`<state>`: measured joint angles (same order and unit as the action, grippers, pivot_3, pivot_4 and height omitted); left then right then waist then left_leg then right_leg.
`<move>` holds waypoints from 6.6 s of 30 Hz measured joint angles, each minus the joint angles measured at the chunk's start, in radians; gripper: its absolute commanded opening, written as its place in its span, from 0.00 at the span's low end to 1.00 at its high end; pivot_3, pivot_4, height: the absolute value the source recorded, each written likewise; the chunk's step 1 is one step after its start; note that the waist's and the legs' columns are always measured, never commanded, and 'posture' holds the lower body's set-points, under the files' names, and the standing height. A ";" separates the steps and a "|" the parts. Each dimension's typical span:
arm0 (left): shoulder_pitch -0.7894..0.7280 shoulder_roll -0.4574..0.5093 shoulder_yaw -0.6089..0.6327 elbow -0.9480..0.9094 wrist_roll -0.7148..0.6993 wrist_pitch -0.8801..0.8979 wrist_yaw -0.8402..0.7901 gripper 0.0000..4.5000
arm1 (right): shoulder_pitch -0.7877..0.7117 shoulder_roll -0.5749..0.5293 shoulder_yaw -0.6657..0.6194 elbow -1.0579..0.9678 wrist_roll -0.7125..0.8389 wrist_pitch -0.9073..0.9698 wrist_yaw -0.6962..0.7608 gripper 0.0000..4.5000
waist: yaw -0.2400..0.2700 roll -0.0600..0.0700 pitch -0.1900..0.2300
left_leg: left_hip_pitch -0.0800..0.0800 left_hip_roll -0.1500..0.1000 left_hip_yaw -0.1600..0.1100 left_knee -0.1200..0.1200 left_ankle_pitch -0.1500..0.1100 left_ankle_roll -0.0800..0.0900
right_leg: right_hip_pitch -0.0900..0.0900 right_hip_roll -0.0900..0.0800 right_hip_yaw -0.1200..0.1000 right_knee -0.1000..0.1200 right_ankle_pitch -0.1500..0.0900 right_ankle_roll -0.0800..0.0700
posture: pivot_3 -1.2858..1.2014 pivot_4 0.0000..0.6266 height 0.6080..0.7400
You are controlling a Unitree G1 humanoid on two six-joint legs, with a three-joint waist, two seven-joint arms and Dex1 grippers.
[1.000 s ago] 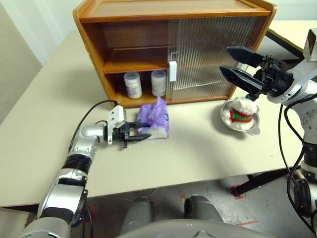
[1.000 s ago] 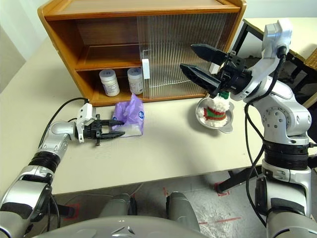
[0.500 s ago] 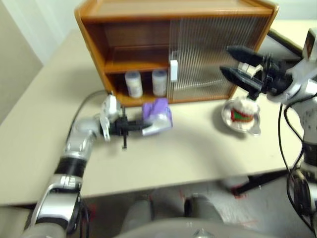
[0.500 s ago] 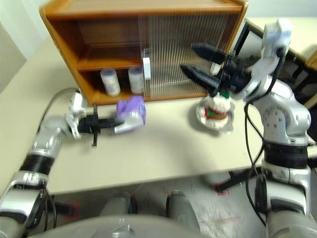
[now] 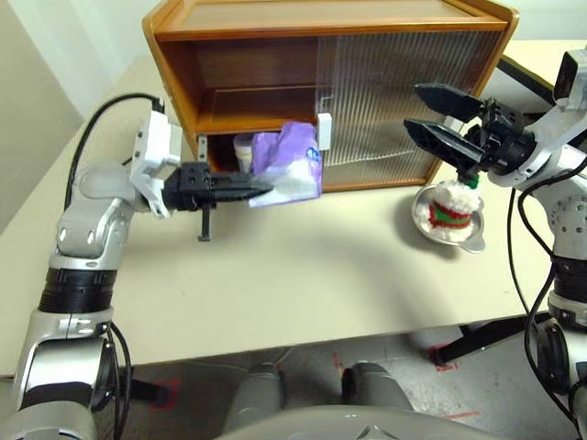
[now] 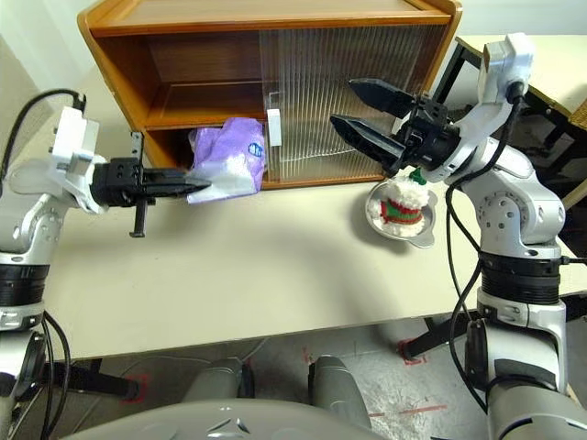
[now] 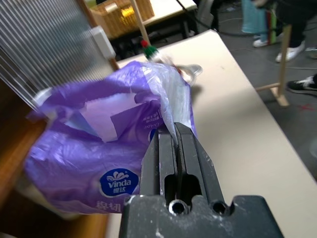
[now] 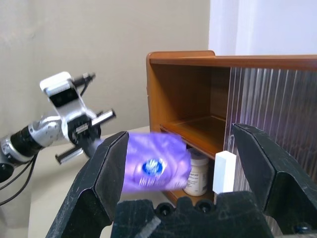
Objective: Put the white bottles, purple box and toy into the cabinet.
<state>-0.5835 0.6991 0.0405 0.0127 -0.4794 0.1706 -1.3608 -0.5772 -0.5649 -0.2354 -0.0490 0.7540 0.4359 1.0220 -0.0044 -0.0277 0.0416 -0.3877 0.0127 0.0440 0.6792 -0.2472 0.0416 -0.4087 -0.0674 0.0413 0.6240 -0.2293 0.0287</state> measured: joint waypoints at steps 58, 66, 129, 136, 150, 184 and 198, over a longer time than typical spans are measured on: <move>-0.292 -0.532 0.000 0.273 0.420 0.324 1.285 0.67 | 0.082 0.011 -0.015 -0.070 0.003 -0.011 -0.053 1.00 | -0.008 -0.001 0.000 | 0.001 -0.003 0.000 0.000 0.000 -0.001 | 0.000 0.003 0.007 0.000 0.003 0.002 | 0.51 0.00 1.00; -0.273 -0.502 0.026 0.213 0.377 0.268 1.197 0.99 | 0.082 0.002 -0.015 -0.070 0.011 -0.011 -0.051 1.00 | -0.007 -0.001 0.000 | 0.000 -0.003 0.000 0.000 0.000 -0.001 | 0.000 0.003 0.007 0.000 0.004 0.001 | 0.52 0.00 1.00; -0.295 -0.515 0.079 0.436 0.267 0.174 1.152 0.01 | 0.076 -0.007 -0.015 -0.068 0.012 -0.011 -0.055 1.00 | -0.006 -0.002 0.000 | 0.001 -0.003 0.000 0.001 0.000 0.000 | 0.000 0.004 0.008 0.000 0.005 0.001 | 0.51 0.00 1.00; -0.346 -0.538 0.097 0.520 0.284 0.115 1.213 0.01 | 0.076 -0.007 -0.015 -0.068 0.012 -0.011 -0.055 1.00 | -0.007 -0.002 0.000 | 0.001 -0.007 0.000 0.001 0.000 0.000 | 0.000 0.004 0.008 -0.001 0.004 0.001 | 0.51 0.00 1.00; -0.169 -0.542 -0.001 0.078 0.129 0.272 0.933 0.01 | 0.076 -0.012 -0.016 -0.065 0.012 -0.011 -0.052 1.00 | -0.012 -0.002 0.000 | 0.001 -0.004 0.000 0.000 0.000 -0.001 | 0.000 0.004 0.010 0.000 0.005 0.000 | 0.52 0.00 1.00; -0.147 -0.804 -0.184 0.433 0.427 -0.086 1.231 0.01 | 0.074 -0.020 -0.015 -0.067 0.014 0.007 -0.054 1.00 | -0.007 -0.002 0.000 | 0.001 -0.011 0.000 0.001 0.001 0.001 | 0.001 0.006 0.016 -0.004 0.006 0.007 | 0.51 0.00 1.00; -0.124 -0.796 -0.122 0.398 0.454 -0.076 1.391 0.01 | 0.073 -0.022 -0.015 -0.067 0.015 0.011 -0.048 1.00 | -0.012 -0.002 0.000 | 0.002 -0.011 0.000 0.001 -0.001 -0.001 | 0.001 0.008 0.017 -0.004 0.008 0.006 | 0.51 0.00 1.00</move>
<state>-0.7073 -0.0973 -0.0812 0.4110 -0.0258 0.0950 0.0300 -0.5047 -0.5866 -0.2500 -0.1159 0.7686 0.4467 0.9739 -0.0163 -0.0296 0.0412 -0.3854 0.0015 0.0439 0.6805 -0.2479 0.0405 -0.4081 -0.0598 0.0581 0.6203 -0.2209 0.0351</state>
